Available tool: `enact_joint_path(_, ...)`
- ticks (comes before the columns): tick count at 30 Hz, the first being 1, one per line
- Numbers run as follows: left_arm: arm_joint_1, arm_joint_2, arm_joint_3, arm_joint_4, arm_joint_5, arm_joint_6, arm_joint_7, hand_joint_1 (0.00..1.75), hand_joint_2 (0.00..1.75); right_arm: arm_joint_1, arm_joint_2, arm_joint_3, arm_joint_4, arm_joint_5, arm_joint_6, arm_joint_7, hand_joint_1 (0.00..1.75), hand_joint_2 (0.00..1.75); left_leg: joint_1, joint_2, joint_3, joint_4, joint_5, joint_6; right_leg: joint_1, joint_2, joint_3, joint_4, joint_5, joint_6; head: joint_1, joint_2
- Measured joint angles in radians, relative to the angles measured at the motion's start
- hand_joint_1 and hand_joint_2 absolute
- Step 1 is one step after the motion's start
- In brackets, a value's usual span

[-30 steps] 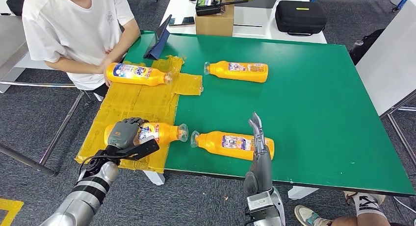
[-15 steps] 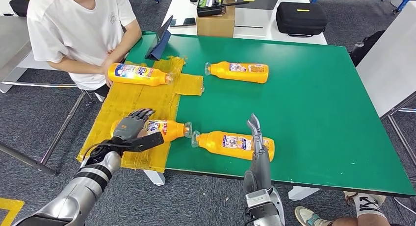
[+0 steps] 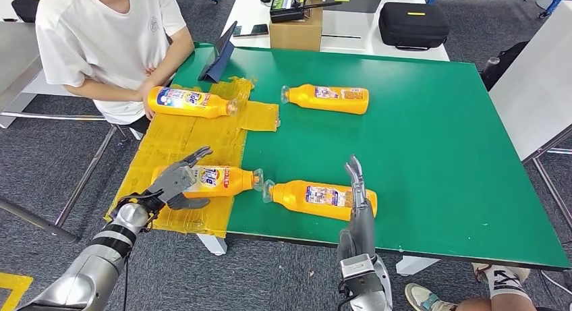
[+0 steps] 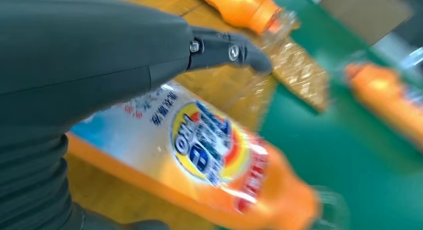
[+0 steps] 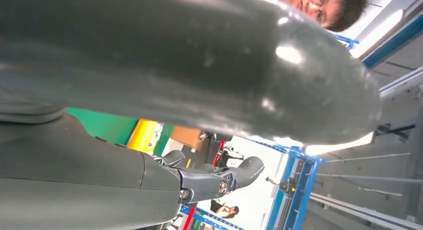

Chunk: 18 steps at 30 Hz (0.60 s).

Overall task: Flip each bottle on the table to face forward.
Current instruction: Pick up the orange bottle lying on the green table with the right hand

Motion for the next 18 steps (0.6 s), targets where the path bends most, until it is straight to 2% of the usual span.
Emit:
enact_joint_path(4,0.082,-0.047,0.073,-0.184,0.248,-0.006,-0.006,0.00,1.75,0.001,-0.007,0.004,0.005,0.006,-0.013,0.000,0.00,0.00,0.000,0.000,-0.004,0.000,0.000,0.000,0.000,0.000,-0.004,0.000,0.000,0.000,0.000,0.000)
enact_joint_path(9,0.143,-0.121,0.151,-0.400,0.472,-0.006,-0.026,0.00,1.75,0.004,-0.009,0.004,0.008,0.034,-0.014,0.000,0.00,0.00,0.000,0.001,-0.005,0.000,-0.001,0.000,0.000,0.000,-0.005,0.000,0.000,0.000,0.000,0.000)
enact_joint_path(15,0.177,-0.163,0.197,-0.528,0.534,-0.011,-0.030,0.00,1.75,0.007,-0.009,0.003,0.013,0.060,-0.018,0.001,0.00,0.00,0.002,0.001,-0.006,0.000,-0.001,0.000,0.002,0.000,-0.006,0.000,0.000,0.000,0.000,0.000)
enact_joint_path(18,0.207,-0.180,0.211,-0.585,0.635,-0.010,-0.034,0.00,1.75,0.007,-0.008,-0.016,0.042,0.188,-0.031,0.038,0.00,0.00,0.002,0.003,-0.006,0.000,-0.001,0.000,0.002,0.000,-0.006,0.000,0.000,0.000,0.000,0.000)
